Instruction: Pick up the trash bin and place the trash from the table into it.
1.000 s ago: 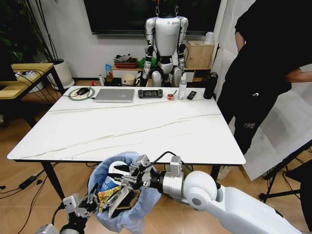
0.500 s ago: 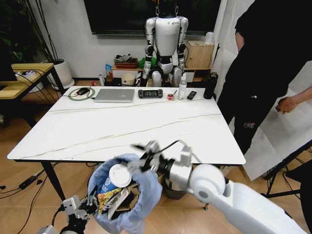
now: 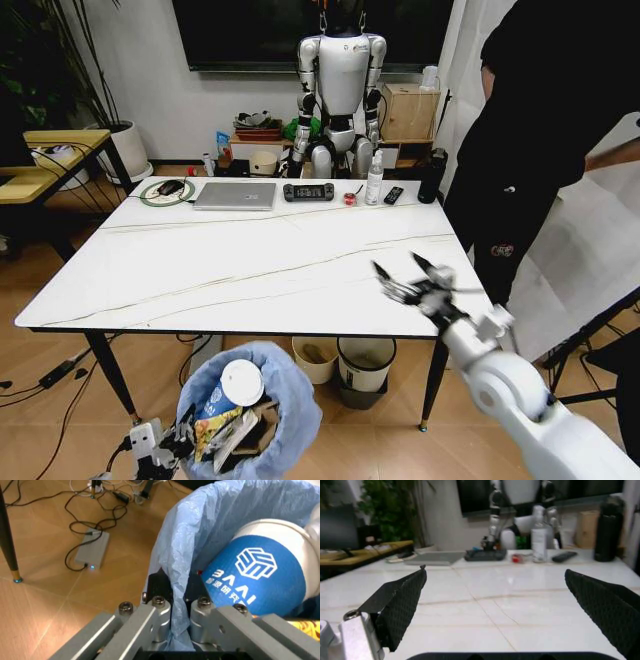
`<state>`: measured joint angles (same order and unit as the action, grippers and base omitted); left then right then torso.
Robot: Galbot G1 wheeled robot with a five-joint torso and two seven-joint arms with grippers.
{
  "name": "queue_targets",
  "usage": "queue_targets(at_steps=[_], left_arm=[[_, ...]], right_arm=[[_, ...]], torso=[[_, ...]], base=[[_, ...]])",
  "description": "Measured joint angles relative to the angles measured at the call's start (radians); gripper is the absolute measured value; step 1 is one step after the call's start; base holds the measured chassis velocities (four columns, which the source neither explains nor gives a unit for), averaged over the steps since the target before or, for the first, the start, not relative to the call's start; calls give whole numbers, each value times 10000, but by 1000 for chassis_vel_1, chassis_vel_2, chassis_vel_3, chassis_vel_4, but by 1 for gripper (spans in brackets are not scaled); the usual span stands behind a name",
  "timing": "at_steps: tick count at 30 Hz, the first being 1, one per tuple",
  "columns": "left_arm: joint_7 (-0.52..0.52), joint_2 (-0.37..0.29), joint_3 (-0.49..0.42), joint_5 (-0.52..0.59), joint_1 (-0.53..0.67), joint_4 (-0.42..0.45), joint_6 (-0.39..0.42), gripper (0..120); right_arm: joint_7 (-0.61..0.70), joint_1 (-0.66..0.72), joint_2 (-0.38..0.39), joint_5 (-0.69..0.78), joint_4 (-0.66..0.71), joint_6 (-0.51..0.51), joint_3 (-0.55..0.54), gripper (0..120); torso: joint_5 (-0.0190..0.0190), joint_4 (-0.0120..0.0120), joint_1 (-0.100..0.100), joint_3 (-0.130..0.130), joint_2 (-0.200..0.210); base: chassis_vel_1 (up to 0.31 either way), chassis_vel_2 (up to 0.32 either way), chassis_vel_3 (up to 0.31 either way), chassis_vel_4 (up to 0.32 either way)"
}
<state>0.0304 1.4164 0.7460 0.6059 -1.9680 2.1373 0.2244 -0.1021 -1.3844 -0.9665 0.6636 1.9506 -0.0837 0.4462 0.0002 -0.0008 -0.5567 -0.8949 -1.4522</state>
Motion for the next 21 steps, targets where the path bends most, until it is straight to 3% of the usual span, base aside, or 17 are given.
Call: queue_targets(at_steps=[4, 7, 13, 21], left_arm=[[15, -208, -51, 57, 71, -105, 0, 0], [19, -474, -143, 220, 173, -164, 2, 0], [192, -916, -139, 493, 238, -416, -29, 0], [330, -1464, -370, 42, 204, -1179, -763, 0]], right_arm=[[-250, -916, -682, -737, -42, -265, 1109, 100], [-443, -1934, -1835, -1285, 216, -435, 2338, 100], [-893, -3465, -3181, -1857, 434, -1006, 3814, 100], [-1452, -4075, -3770, -2117, 318, -1513, 4334, 100]], torso=[[-2, 5, 0, 0, 0], [-1, 4, 0, 0, 0], [-5, 2, 1, 1, -1], [-1, 7, 0, 0, 0]], base=[[0, 0, 0, 0], [0, 0, 0, 0], [0, 0, 0, 0], [0, 0, 0, 0]])
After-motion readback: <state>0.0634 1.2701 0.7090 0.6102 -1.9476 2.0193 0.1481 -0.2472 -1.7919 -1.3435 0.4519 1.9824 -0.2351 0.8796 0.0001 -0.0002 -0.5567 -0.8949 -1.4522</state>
